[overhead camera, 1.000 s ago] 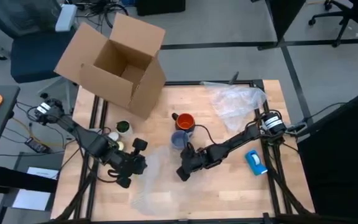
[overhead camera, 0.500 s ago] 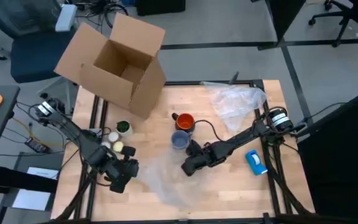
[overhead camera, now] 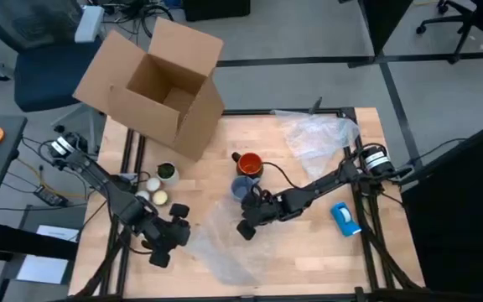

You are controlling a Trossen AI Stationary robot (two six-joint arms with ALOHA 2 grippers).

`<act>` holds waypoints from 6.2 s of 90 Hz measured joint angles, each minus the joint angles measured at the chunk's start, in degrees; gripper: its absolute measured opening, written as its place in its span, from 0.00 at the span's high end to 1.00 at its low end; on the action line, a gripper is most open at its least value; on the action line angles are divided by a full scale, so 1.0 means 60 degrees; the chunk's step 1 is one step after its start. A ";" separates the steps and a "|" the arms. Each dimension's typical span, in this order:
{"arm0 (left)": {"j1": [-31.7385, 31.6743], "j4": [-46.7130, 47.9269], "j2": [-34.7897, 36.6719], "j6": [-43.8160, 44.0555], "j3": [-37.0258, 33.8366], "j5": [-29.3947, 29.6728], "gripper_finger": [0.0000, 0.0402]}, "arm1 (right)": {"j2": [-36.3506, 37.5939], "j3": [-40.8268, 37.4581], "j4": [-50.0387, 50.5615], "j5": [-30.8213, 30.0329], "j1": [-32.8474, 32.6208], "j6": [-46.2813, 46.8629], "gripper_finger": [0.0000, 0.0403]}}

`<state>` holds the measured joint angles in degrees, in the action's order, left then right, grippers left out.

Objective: Wrap mug
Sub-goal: Prepare the bubble wrap, then wrap the blue mug with bubble wrap

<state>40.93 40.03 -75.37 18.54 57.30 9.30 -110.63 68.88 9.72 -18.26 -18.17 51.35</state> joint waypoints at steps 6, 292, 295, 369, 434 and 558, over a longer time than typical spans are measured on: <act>0.0000 0.0240 0.0004 -0.0302 0.0402 0.0095 1.00 | -0.0091 0.0000 0.0060 -0.0011 0.0024 -0.0007 1.00; 0.0522 0.2955 0.0011 0.2851 -0.1163 -0.2509 0.99 | 0.1109 0.0000 0.2844 -0.2964 0.0169 -0.1523 1.00; 0.0532 0.2914 0.0011 0.2777 -0.1163 -0.2567 0.98 | 0.1197 0.0000 0.2829 -0.2947 0.0169 -0.1920 1.00; 0.1039 0.1921 0.0011 0.6774 -0.1163 -0.1939 0.59 | 0.1752 0.0004 0.0603 -0.0583 0.2503 -0.8669 0.64; 0.1949 0.1393 0.0004 0.8776 -0.1163 0.0767 0.59 | 0.1373 0.0009 0.1319 0.1751 0.3766 -0.9819 0.64; 0.1949 0.0928 0.0002 0.6054 -0.1163 0.1800 0.61 | 0.1410 0.1253 -0.0475 0.1701 0.1119 -0.9946 1.00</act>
<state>52.62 45.59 -75.36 54.86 50.33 20.10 -102.17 76.40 6.87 -8.05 -11.46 -8.32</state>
